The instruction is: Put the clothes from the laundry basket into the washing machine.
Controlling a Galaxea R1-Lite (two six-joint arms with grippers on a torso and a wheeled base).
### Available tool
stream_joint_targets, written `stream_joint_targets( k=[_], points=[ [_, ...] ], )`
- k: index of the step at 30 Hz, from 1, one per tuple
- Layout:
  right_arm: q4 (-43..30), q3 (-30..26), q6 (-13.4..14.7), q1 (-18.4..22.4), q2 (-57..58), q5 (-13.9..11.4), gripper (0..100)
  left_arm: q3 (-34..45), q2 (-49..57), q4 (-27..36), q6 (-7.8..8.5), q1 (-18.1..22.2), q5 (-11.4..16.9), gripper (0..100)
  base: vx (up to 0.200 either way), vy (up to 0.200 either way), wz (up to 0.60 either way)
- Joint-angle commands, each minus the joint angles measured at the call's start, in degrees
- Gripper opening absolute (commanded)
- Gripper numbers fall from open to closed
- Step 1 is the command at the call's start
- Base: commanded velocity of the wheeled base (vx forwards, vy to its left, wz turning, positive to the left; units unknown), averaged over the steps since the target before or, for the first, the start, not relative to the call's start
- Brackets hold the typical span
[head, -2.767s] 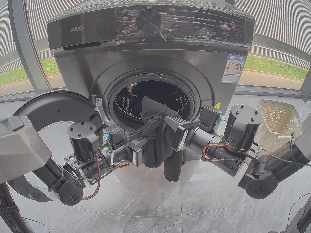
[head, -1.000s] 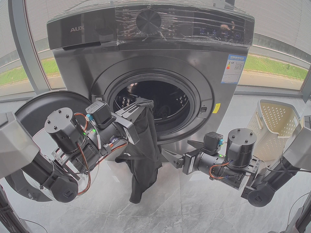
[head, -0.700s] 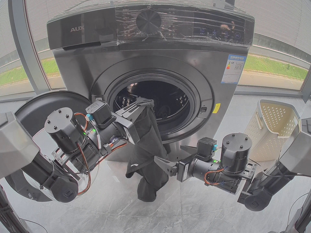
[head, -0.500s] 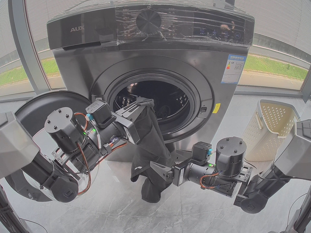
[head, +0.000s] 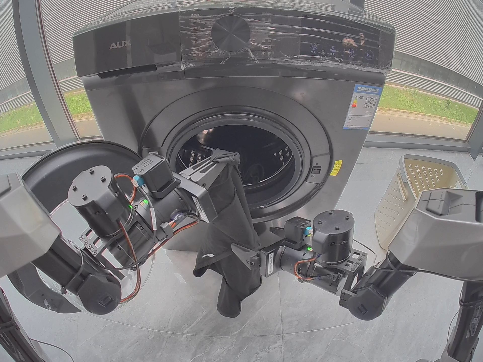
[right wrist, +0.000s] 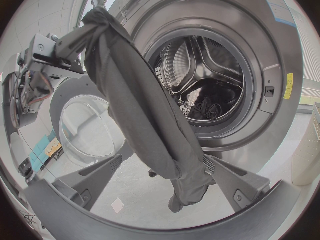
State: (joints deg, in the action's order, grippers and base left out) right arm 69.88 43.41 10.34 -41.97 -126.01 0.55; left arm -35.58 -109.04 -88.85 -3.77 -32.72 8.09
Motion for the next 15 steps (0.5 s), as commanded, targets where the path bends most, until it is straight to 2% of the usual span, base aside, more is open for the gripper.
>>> stream_joint_targets(
  k=[1,15],
  points=[
    [-0.18,3.08,-0.14,-0.3,-3.71,-0.11,100,-0.01,0.24,-0.01,-0.19,-0.15,-0.01,0,0.0,0.0,0.0],
    [0.96,7.21,-0.14,-0.04,-7.32,0.24,100,-0.01,0.24,-0.01,-0.19,0.02,0.08,0,0.0,0.0,0.0]
  ],
)
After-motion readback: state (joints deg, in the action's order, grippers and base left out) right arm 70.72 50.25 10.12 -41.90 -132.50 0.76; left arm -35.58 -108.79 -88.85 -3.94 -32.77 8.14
